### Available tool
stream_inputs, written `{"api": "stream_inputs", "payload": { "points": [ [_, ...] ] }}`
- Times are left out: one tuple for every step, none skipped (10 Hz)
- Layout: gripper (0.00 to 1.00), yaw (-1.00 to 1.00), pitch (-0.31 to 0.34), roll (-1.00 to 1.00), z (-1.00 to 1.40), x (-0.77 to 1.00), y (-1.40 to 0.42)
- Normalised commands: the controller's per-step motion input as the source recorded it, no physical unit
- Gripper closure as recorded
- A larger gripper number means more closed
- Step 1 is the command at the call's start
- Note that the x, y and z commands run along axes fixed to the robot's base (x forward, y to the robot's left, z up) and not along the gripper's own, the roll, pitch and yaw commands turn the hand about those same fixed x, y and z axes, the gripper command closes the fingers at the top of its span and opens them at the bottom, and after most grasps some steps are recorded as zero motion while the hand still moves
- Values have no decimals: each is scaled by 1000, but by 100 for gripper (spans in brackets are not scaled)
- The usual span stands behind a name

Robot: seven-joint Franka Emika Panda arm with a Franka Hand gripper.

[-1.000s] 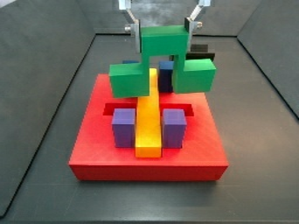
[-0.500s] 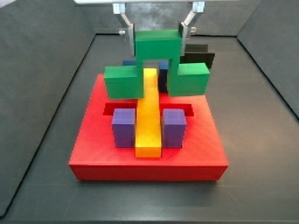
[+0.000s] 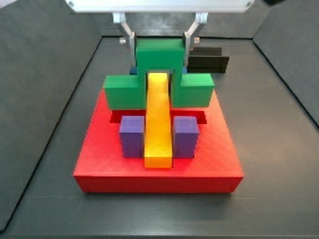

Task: Pick up the green object. Move up. Place the green object on the fixture. Regrasp the green object. Move to above the board. Insert the green object.
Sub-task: Insert the green object.

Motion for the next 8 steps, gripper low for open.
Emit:
{"api": "stream_inputs", "payload": {
  "points": [
    [100, 0, 0, -79, -280, -17, -51],
    [100, 0, 0, -96, -211, 0, -63],
    [100, 0, 0, -99, -174, 0, -60],
    [100, 0, 0, -101, -151, 0, -43],
    [100, 0, 0, -79, -174, 0, -40],
    [100, 0, 0, -67, -163, 0, -23],
    [100, 0, 0, -80, -160, 0, -6],
    [100, -34, 0, -153, -174, 0, 0]
  ]
}}
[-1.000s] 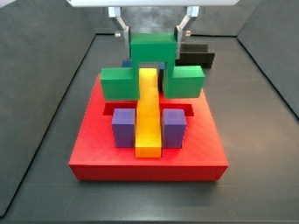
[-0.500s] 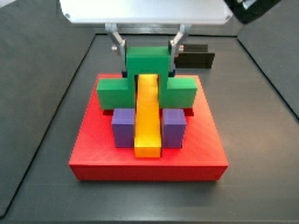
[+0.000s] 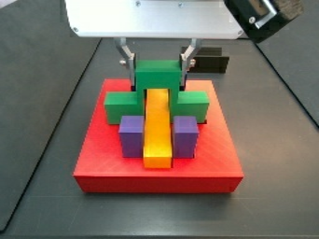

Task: Pick up the green object. Move up. Place the green object on the fixture. Regrasp the green object. Move to above the board. Insert the green object.
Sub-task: Insert the green object.

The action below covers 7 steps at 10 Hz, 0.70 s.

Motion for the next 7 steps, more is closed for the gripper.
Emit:
{"api": "stream_inputs", "payload": {
  "points": [
    [100, -109, 31, -81, 0, 143, 0],
    [100, -134, 76, 0, 0, 237, 0],
    [100, -154, 87, 0, 0, 254, 0],
    [100, -226, 106, 0, 0, 306, 0],
    [100, -243, 106, 0, 0, 249, 0],
    [100, -126, 96, 0, -43, 20, 0],
    [100, -83, 67, 0, -46, 0, 0]
  ]
}}
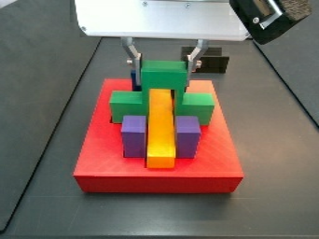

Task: Pick up the green object. Move up. Place the green object on the fixture. Regrasp the green object. Move to above the board. Insert the green object.
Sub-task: Insert the green object.

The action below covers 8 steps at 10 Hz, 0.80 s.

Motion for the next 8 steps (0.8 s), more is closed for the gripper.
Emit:
{"api": "stream_inputs", "payload": {
  "points": [
    [100, -37, 46, 0, -37, 0, 74],
    [100, -3, 33, -14, -43, 0, 57],
    [100, 0, 0, -7, 0, 0, 20],
    [100, 0, 0, -46, 0, 0, 54],
    [100, 0, 0, -59, 0, 0, 57],
    [100, 6, 0, -114, 0, 0, 109],
    [100, 0, 0, -150, 0, 0, 126],
    [100, 0, 0, -110, 0, -14, 57]
  ]
}}
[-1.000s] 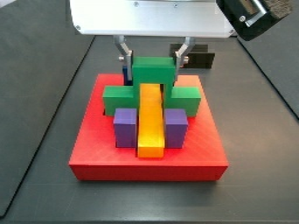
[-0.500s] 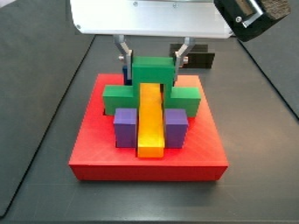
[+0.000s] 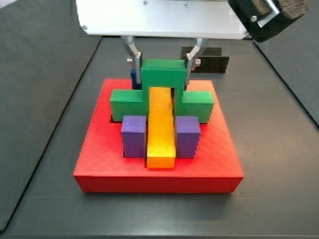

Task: Pick up the green object. Move up. Place the green object on the fixture. Regrasp the green object. Move to above the board. Insert the green object.
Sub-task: Insert the green object.

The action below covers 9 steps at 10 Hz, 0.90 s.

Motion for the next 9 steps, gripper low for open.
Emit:
{"api": "stream_inputs", "payload": {
  "points": [
    [100, 0, 0, -7, -51, -60, 0],
    [100, 0, 0, 0, -103, -97, -46],
    [100, 0, -3, 0, -100, -131, -77],
    [100, 0, -6, 0, -114, -91, -34],
    [100, 0, 0, 0, -91, -46, 0],
    [100, 0, 0, 0, -57, -34, 0],
    [100, 11, 0, 0, -51, 0, 0],
    [100, 17, 0, 0, -200, 40, 0],
    [100, 43, -10, 0, -517, 120, 0]
  ]
}}
